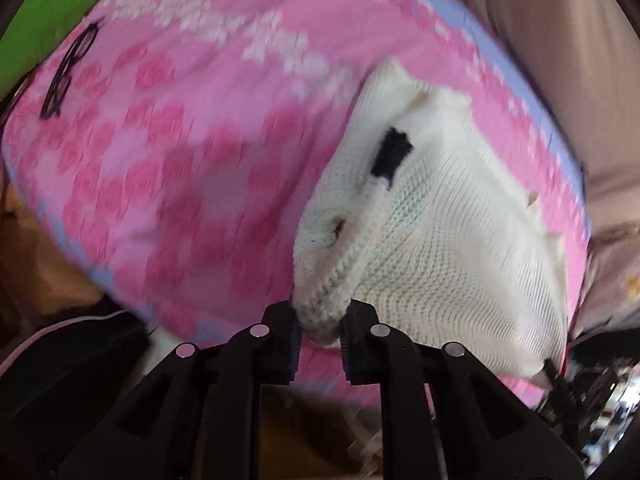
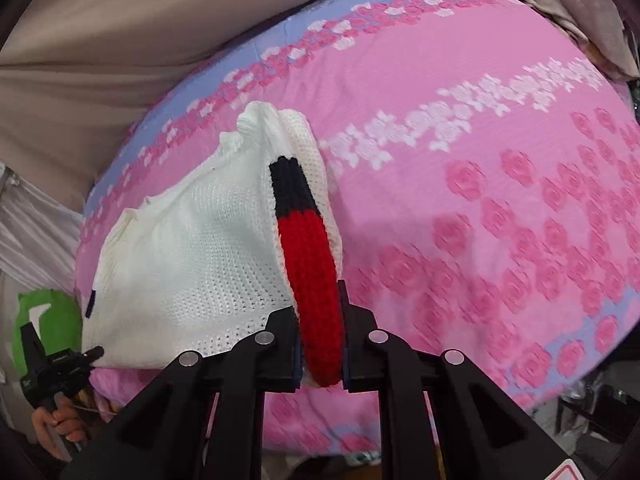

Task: Fold small clothes

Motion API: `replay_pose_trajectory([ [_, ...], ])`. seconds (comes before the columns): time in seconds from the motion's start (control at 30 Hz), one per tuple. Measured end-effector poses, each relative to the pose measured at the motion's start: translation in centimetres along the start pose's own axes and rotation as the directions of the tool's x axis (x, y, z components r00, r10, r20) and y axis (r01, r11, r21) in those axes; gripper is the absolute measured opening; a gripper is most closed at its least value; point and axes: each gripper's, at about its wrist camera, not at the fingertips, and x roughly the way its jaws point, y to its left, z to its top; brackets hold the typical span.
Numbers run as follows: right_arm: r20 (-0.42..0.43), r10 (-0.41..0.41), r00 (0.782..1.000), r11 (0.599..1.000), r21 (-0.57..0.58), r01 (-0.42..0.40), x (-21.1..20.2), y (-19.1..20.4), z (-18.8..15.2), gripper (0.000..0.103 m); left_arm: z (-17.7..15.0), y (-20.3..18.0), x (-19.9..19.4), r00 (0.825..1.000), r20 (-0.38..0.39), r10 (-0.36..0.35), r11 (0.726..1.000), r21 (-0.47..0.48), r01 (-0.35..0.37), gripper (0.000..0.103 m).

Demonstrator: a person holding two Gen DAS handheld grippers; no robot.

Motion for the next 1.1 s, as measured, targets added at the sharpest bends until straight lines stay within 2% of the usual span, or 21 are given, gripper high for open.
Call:
replay_pose_trajectory([
  [0.1,-0.118,-0.088,0.989,0.995,-0.057,0.081,1.8,-2.2,-3.9,0.017,-3.0,0.1,1.6,0.992,-0.041,0.118,0.991,0.074,-0.115,0.021],
  [0.13,-0.141,-0.124,0.982,0.992,-0.055,0.118,2.1,-3.0,-4.9,0.021,-3.1,0.0,1.2,0.990,-0.019,0.138,0.988,0.074,-0.136,0.021],
  [0.17,-0.143,-0.133,0.981,0.991,-0.026,0.130,2.1,-3.5,-5.3,0.021,-2.9,-0.5,-0.2,0.990,0.041,0.136,0.987,0.075,-0.139,0.023],
  [0.23,-0.073,-0.096,0.993,0.994,0.039,0.099,0.6,-3.8,-4.3,0.025,-1.7,-2.2,-2.9,0.974,0.179,0.139,0.983,0.094,-0.157,0.045],
  [0.27,-0.020,-0.089,0.996,0.995,0.040,0.090,-0.2,-3.3,-3.2,0.041,-0.6,-3.5,-4.3,0.957,0.257,0.131,0.981,0.106,-0.163,0.064],
  [0.3,0.037,-0.088,0.995,0.996,0.018,0.087,-0.8,-2.5,-1.8,0.050,0.6,-4.9,-4.8,0.947,0.304,0.104,0.980,0.128,-0.149,0.071],
  [0.33,0.069,-0.076,0.995,0.997,-0.008,0.077,-0.9,-1.7,-0.6,0.062,1.7,-6.1,-4.6,0.943,0.322,0.084,0.979,0.152,-0.139,0.072],
  [0.43,0.098,-0.048,0.994,0.994,-0.093,0.057,1.2,1.5,3.0,0.062,5.5,-9.6,-1.7,0.947,0.314,0.066,0.969,0.208,-0.136,0.073],
  [0.47,0.102,-0.057,0.993,0.991,-0.112,0.069,2.4,2.6,3.8,0.062,6.4,-10.3,-0.1,0.959,0.279,0.052,0.966,0.228,-0.119,0.073],
  [0.53,0.099,-0.079,0.992,0.986,-0.138,0.092,5.2,4.4,5.7,0.062,7.8,-11.0,2.7,0.968,0.237,0.086,0.964,0.224,-0.141,0.062],
  [0.57,0.093,-0.085,0.992,0.985,-0.143,0.098,5.7,4.6,5.7,0.062,8.5,-11.2,4.1,0.972,0.214,0.095,0.964,0.225,-0.144,0.047],
  [0.6,0.083,-0.091,0.992,0.983,-0.151,0.102,6.7,4.9,6.5,0.062,8.8,-11.3,5.0,0.977,0.189,0.100,0.965,0.223,-0.142,0.019],
  [0.63,0.070,-0.105,0.992,0.981,-0.159,0.115,8.1,5.3,6.9,0.057,9.1,-11.0,5.7,0.982,0.160,0.104,0.967,0.216,-0.137,0.008],
  [0.67,0.061,-0.112,0.992,0.978,-0.169,0.121,8.7,5.1,6.7,0.038,9.4,-10.7,5.9,0.986,0.141,0.090,0.974,0.195,-0.116,0.007],
  [0.73,0.070,-0.135,0.988,0.971,-0.189,0.146,8.7,5.7,6.8,0.010,9.5,-10.3,4.2,0.986,0.165,0.040,0.985,0.159,-0.067,0.007],
  [0.8,0.130,-0.049,0.990,0.983,-0.169,0.071,6.0,5.9,7.3,0.008,9.6,-10.3,1.6,0.975,0.222,0.018,0.984,0.167,-0.056,0.007],
  [0.83,0.176,-0.033,0.984,0.983,-0.174,0.064,4.3,6.4,7.8,0.008,9.9,-10.4,1.0,0.971,0.239,0.023,0.983,0.169,-0.065,0.007],
  [0.93,0.246,-0.052,0.968,0.971,-0.213,0.106,2.8,7.5,9.2,0.008,11.2,-10.4,2.5,0.967,0.238,0.089,0.976,0.175,-0.133,0.007],
  [1.0,0.167,-0.117,0.979,0.965,-0.214,0.152,6.6,6.8,10.3,0.008,11.5,-10.2,6.1,0.972,0.170,0.162,0.962,0.191,-0.194,0.008],
  [1.07,0.046,-0.179,0.983,0.958,-0.220,0.185,11.0,5.6,10.4,0.006,10.9,-10.9,6.5,0.960,0.204,0.192,0.950,0.209,-0.234,0.010],
  [1.1,0.049,-0.167,0.985,0.961,-0.217,0.173,11.5,5.3,10.2,0.007,10.5,-11.4,6.0,0.957,0.210,0.202,0.942,0.225,-0.248,0.011],
])
